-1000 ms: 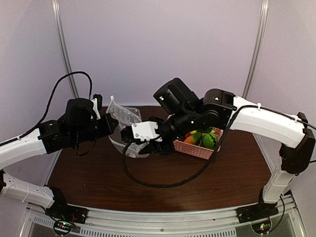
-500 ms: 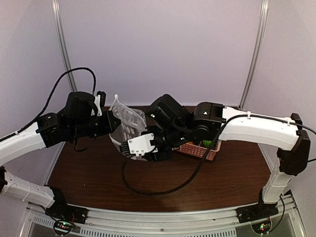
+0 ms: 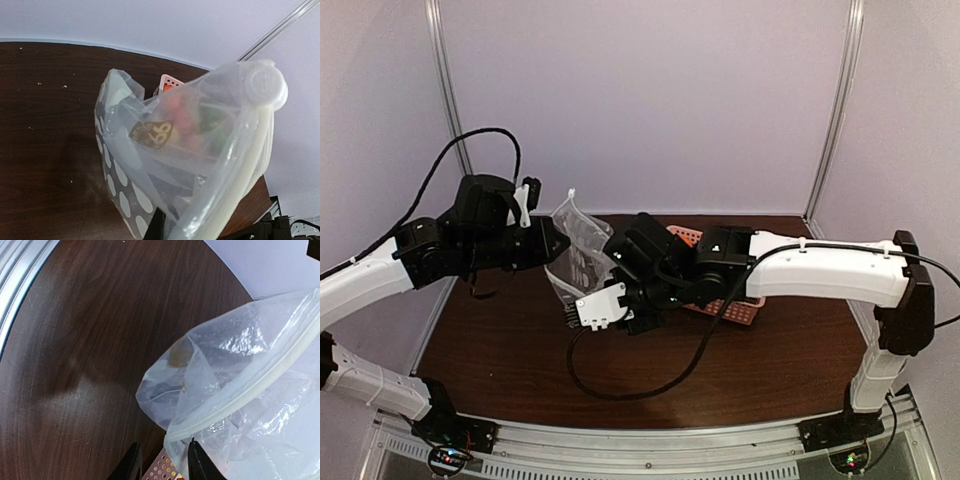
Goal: Place the food in the zip-top bag and seal the zipper
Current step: Pass from the left arm to the right
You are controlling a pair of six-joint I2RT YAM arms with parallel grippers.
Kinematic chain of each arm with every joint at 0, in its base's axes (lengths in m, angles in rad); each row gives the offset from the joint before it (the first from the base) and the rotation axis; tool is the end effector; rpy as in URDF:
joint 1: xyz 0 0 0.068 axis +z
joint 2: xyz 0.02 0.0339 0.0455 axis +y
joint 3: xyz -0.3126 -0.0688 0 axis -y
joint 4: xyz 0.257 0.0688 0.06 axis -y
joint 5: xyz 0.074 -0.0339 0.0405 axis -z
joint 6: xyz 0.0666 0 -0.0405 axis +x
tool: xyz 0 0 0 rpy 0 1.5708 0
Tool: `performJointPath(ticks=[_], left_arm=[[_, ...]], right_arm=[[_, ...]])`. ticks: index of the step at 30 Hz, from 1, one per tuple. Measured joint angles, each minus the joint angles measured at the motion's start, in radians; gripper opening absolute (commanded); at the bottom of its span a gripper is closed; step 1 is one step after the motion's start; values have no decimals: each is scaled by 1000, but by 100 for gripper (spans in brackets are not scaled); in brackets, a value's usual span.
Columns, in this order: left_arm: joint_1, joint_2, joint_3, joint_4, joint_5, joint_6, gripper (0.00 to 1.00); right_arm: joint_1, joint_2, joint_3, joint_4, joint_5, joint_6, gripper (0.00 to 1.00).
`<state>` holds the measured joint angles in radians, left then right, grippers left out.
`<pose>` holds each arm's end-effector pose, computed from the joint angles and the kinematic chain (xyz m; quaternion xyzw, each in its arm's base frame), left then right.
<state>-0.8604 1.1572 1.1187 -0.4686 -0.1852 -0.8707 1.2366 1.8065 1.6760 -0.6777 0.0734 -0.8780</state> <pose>0.1889 -0.2008 0.3821 -0.0513 0.8579 -0.3328 0.3880 0.1531 0.4260 0.3420 -0.8012 0.4675 0.0328 0.3720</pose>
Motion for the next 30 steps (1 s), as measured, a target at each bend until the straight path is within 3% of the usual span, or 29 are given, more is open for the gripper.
performJointPath(ticks=[6,9,10,13,14,16,21,27,30], left_arm=[[0,15,24,-21,8,16,0],[0,29,37,-28,13,25,1],[0,34,41,-29,14,29,8],[0,53,68,-46,17,53,43],[0,57,77,-51,18,61,51],[0,60,93,-58,18,82,57],[0,5,74,-28,-13,160,60],[0,-279,-167,149,-8,255,60],[-6,-337,-230,210,30,279,58]], right_arm=[[2,4,-42,88,75,-10,0],[2,-13,-87,157,108,-13,0],[2,-17,-92,167,115,-14,0],[2,-29,-93,195,133,-12,0],[2,-34,-93,199,133,-10,0],[2,-49,-93,200,133,-2,0],[-10,-95,-90,180,108,68,0],[-81,-135,-76,148,20,223,0],[-132,-161,-77,150,-1,296,0]])
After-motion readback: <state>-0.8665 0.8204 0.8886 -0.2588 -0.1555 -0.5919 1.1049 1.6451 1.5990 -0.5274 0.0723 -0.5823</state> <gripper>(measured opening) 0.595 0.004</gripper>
